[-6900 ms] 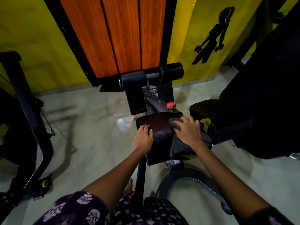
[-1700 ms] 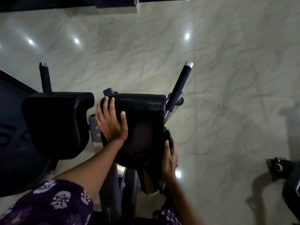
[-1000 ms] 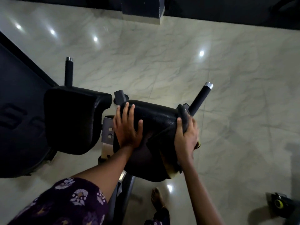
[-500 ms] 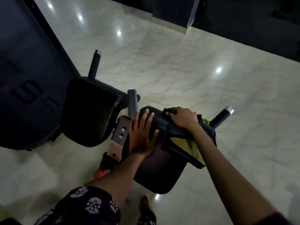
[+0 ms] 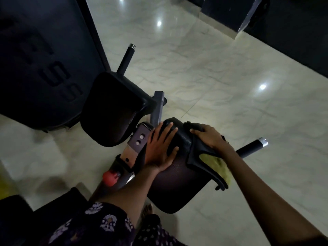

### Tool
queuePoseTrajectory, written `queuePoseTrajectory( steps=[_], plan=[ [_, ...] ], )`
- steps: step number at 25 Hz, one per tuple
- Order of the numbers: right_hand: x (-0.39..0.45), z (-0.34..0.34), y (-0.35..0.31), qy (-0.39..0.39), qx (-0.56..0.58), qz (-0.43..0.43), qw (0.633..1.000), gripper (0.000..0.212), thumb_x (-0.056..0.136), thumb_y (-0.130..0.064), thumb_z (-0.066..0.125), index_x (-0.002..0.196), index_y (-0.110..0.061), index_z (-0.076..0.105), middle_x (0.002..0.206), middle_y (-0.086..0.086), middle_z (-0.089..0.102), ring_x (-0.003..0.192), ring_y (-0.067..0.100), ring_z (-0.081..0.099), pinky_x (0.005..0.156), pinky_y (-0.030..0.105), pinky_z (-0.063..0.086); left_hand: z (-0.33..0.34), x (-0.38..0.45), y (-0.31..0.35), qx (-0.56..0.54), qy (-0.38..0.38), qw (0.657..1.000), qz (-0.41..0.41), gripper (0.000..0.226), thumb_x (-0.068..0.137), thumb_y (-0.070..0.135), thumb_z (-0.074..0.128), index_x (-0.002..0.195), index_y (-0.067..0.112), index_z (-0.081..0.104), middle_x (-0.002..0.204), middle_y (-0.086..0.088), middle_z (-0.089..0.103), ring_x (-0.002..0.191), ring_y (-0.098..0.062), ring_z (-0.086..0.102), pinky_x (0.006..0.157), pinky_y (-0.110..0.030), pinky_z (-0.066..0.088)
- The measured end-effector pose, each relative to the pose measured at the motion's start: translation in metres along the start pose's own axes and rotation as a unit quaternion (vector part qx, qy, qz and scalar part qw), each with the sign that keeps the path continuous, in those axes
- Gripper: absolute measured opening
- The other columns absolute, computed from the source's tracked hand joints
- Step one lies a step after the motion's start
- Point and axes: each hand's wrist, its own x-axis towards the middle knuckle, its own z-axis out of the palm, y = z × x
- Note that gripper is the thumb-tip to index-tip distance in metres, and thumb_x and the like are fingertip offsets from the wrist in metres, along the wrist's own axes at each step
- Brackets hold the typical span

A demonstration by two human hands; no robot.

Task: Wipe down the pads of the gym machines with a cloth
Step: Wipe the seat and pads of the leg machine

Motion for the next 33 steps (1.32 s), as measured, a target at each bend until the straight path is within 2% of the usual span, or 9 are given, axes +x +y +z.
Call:
queuePoseTrajectory(
  steps=[6,9,13,16,18,20,23,28,33],
  plan=[
    [-0.035,-0.008,0.007,0.003,-0.065,-0.22,0.973,0.063,0.082,-0.059,0.04,0.136,-0.027,0.048,0.139,-0.004,0.049,0.113,0.025,0.049,0.097,0.039,0.035,0.0,-0.004,0.005,-0.029,0.03,0.998,-0.037,0.065,0.094,0.058,0.021,0.139,0.013,0.033,0.15,-0.009,0.023,0.14,-0.027,0.022,0.114,-0.041,0.016],
    [-0.027,-0.013,0.037,-0.031,0.009,-0.19,0.981,0.065,0.078,-0.063,0.045,0.129,-0.025,0.055,0.129,-0.001,0.057,0.113,0.023,0.052,0.098,0.037,0.038,-0.005,-0.004,0.011,-0.005,0.028,0.997,-0.069,0.068,0.093,0.061,0.02,0.14,0.014,0.03,0.151,-0.009,0.02,0.14,-0.025,0.019,0.115,-0.038,0.008],
    [0.003,-0.008,-0.006,-0.055,-0.032,-0.148,0.987,0.051,0.091,-0.051,0.049,0.134,-0.024,0.048,0.134,0.002,0.053,0.121,0.03,0.049,0.1,0.044,0.037,0.008,-0.031,0.037,0.024,0.05,0.959,-0.277,0.071,0.092,0.066,0.017,0.147,0.021,0.024,0.155,-0.013,0.02,0.144,-0.026,0.013,0.116,-0.045,0.012],
    [-0.02,-0.012,-0.02,-0.041,-0.169,-0.279,0.944,0.057,0.092,-0.055,0.038,0.145,-0.036,0.03,0.15,-0.005,0.034,0.124,0.031,0.04,0.098,0.042,0.032,0.023,-0.051,0.076,-0.049,0.077,0.887,-0.453,0.08,0.086,0.073,0.005,0.15,0.025,0.014,0.159,-0.005,0.011,0.147,-0.021,0.004,0.117,-0.047,0.007],
    [-0.038,-0.015,0.001,-0.021,-0.215,-0.376,0.901,0.062,0.086,-0.061,0.029,0.144,-0.04,0.032,0.149,-0.004,0.036,0.115,0.035,0.046,0.089,0.044,0.038,0.024,-0.05,0.086,-0.07,0.046,0.864,-0.497,0.072,0.089,0.065,0.01,0.15,0.027,0.005,0.16,-0.001,0.003,0.147,-0.018,-0.002,0.117,-0.046,0.003],
    [-0.042,-0.015,0.011,-0.002,-0.237,-0.413,0.88,0.059,0.086,-0.058,0.03,0.141,-0.04,0.037,0.146,-0.001,0.042,0.107,0.037,0.051,0.082,0.045,0.043,0.018,-0.046,0.086,-0.074,0.026,0.86,-0.505,0.061,0.098,0.052,0.023,0.15,0.027,0.005,0.16,0.001,-0.001,0.146,-0.017,-0.005,0.117,-0.045,0.002],
    [-0.033,-0.006,-0.02,0.003,-0.239,-0.372,0.897,0.05,0.095,-0.049,0.037,0.144,-0.042,0.03,0.148,-0.001,0.035,0.119,0.034,0.043,0.092,0.048,0.038,0.006,-0.047,0.08,-0.118,0.02,0.857,-0.502,0.061,0.098,0.047,0.035,0.15,0.028,0.01,0.16,0.002,0.001,0.146,-0.016,-0.002,0.118,-0.043,0.006],
    [-0.001,-0.001,-0.066,-0.011,-0.194,-0.349,0.917,0.048,0.095,-0.038,0.047,0.142,-0.033,0.038,0.136,0.001,0.046,0.114,0.034,0.047,0.09,0.047,0.041,-0.023,-0.042,0.066,-0.071,-0.017,0.88,-0.469,0.059,0.094,0.047,0.047,0.142,0.015,0.034,0.146,-0.007,0.033,0.133,-0.027,0.035,0.106,-0.039,0.033],
    [0.03,-0.017,-0.106,0.017,-0.181,-0.37,0.911,0.045,0.095,-0.035,0.049,0.139,-0.028,0.044,0.132,0.004,0.051,0.113,0.034,0.049,0.088,0.044,0.045,-0.053,-0.013,0.025,-0.083,0.014,0.883,-0.462,0.054,0.091,0.042,0.052,0.134,0.012,0.043,0.137,-0.008,0.04,0.125,-0.028,0.045,0.102,-0.042,0.038]
  ],
)
